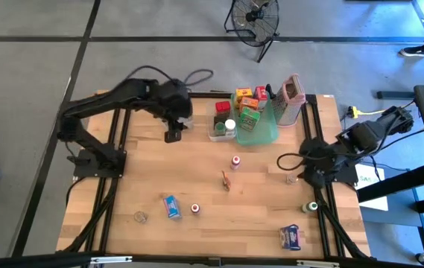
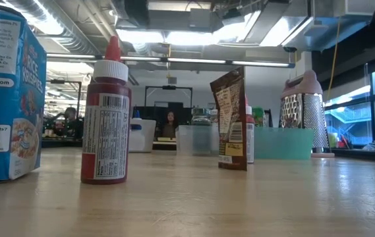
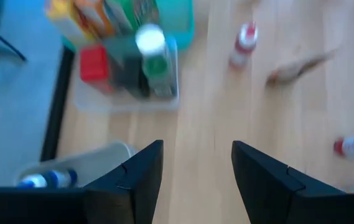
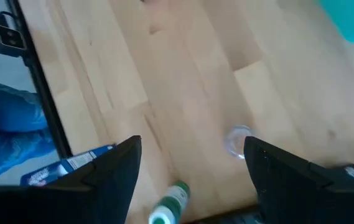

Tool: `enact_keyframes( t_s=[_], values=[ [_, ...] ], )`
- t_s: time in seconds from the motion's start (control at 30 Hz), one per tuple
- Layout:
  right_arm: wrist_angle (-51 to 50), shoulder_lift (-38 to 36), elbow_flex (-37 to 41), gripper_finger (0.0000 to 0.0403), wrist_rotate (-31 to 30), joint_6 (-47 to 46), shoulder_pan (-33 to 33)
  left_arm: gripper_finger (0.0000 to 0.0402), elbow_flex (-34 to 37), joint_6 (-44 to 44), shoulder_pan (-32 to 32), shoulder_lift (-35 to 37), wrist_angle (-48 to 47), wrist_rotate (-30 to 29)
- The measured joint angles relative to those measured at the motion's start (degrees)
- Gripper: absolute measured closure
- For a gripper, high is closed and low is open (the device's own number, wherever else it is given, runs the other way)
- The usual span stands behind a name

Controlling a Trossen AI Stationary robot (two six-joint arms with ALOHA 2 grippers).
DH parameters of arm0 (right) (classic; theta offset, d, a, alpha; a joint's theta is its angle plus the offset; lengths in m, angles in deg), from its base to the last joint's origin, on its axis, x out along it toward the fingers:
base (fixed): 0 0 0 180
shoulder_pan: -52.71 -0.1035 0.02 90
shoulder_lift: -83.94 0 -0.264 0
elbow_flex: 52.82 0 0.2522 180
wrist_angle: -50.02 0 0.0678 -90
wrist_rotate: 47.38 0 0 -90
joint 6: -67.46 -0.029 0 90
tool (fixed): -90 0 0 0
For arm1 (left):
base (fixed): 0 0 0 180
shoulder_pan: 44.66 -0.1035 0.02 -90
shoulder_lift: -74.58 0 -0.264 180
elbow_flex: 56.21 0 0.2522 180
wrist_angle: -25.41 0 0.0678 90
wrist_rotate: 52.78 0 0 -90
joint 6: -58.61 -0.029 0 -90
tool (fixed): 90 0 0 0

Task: Pick & Place Kitchen Items
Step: Put the blue cereal box into the green bin

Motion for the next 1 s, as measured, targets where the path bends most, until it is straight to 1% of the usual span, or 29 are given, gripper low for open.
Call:
enact_keyframes(
  t_s=[0.1,0.2,0.33,0.47,0.57,0.77,0.9,1.0],
  values=[
    [2.53,0.41,1.45,0.0116,1.21,-0.02,-0.45,0.0217,0.35,0.57,0.11,2.67,3.29,-0.29],
    [3.6,0.91,1.48,0.0116,2.88,-0.22,-1.07,0.0217,2.89,0.95,0.11,5.69,7.34,-0.37],
    [4.8,0.96,1.48,0.0116,3.33,-2.29,-2.62,0.0217,8.44,2.93,0.11,9.37,13.12,-0.07],
    [5.69,0.98,1.48,0.0116,3.09,-3.87,-4.14,0.0217,15.18,5.54,0.49,12.6,20.5,3.79],
    [5.82,1.0,1.48,0.0116,2.41,-4.98,-4.98,0.0217,19.88,7.67,1.75,14.4,25.32,4.68],
    [9.49,1.79,1.48,0.0116,1.24,-4.75,-6.66,0.0217,26.18,11.44,5.0,16.5,29.83,4.61],
    [14.52,3.37,1.48,0.0116,0.75,-1.11,-8.16,0.0217,28.15,13.98,7.5,16.65,32.49,4.59],
    [17.48,4.89,1.48,0.0116,0.78,0.25,-9.46,0.0217,28.78,14.05,9.68,16.69,34.48,4.55]
  ],
)
